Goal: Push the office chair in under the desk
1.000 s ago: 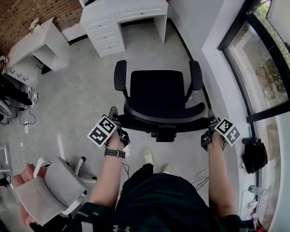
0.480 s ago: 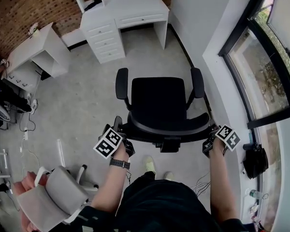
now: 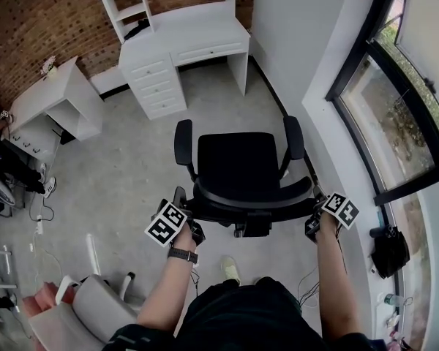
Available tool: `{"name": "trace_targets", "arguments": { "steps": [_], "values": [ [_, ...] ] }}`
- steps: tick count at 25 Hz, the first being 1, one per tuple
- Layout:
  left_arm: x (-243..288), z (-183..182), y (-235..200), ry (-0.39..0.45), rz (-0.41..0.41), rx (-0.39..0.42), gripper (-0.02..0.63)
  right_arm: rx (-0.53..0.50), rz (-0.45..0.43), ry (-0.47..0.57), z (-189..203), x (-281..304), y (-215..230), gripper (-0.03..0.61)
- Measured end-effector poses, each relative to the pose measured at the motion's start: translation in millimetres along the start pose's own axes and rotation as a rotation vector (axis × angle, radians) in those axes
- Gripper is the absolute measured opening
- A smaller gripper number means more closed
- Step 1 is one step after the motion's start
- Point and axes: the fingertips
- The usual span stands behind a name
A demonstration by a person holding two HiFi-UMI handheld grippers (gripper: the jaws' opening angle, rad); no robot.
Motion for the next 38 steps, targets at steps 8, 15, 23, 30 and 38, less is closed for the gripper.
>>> {"name": "trace_targets", "arguments": {
  "steps": [8, 15, 23, 30, 38],
  "values": [
    [34.7, -22.3, 12.6, 0.017, 0.012, 0.017, 0.301, -0.005, -0.001, 0.003, -17.3, 28.7, -21.0, 0.264],
    [69.3, -41.0, 28.8, 0.037, 0.013, 0.014, 0.301, -0.031, -0.007, -0.007, -40.6, 63.2, -42.1, 0.264],
    [116.1, -63.9, 50.4, 0.048, -0.001, 0.012, 0.299, -0.051, -0.015, -0.015, -73.9, 110.5, -70.0, 0.264],
    [157.1, -83.4, 68.7, 0.055, -0.027, -0.002, 0.295, -0.088, -0.029, -0.044, -105.1, 159.0, -99.1, 0.264],
    [194.1, -101.0, 88.2, 0.081, -0.054, -0.023, 0.295, -0.131, -0.059, -0.072, -139.2, 208.9, -129.8, 0.265]
  ]
}}
Point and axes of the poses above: the fingertips, and each gripper's own axes: x forward along the fingers, y to its right, z out of its underside, and after that the axes turned 13 degrees about x, right-handed
